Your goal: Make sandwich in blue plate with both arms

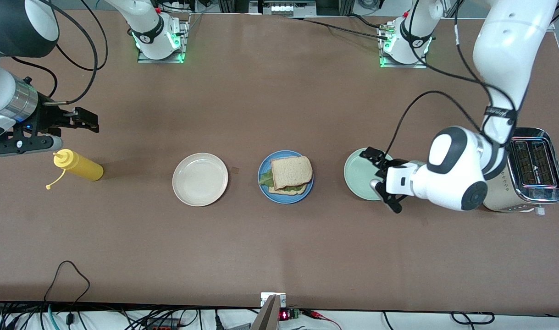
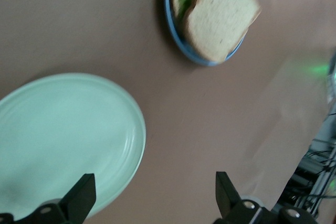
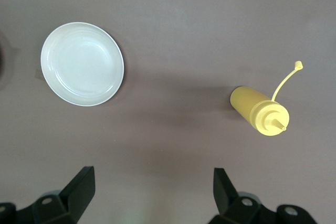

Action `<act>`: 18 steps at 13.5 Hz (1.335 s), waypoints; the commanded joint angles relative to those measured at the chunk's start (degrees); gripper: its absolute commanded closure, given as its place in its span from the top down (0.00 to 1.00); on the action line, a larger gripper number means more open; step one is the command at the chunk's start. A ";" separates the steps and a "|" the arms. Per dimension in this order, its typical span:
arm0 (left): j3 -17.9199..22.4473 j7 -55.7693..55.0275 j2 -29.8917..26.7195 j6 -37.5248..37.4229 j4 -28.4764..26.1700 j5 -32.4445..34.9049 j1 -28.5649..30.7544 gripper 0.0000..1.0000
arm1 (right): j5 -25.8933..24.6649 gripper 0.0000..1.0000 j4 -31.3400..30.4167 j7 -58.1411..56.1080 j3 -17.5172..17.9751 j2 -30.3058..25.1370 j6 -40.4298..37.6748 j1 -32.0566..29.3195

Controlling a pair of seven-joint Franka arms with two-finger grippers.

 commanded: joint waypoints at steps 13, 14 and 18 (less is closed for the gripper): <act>21.08 -27.24 -39.65 1.70 -16.69 15.10 -8.24 1.00 | 0.30 1.00 0.93 8.70 -0.19 0.33 -1.15 0.14; 21.08 -27.08 -39.84 1.70 -16.97 14.84 -8.24 1.00 | 0.30 1.00 0.67 8.70 -0.10 0.24 -0.54 -0.03; 21.17 -26.90 -39.50 3.46 -17.94 12.64 -7.62 1.00 | 0.65 1.00 0.58 8.70 -0.28 0.24 -0.45 -0.47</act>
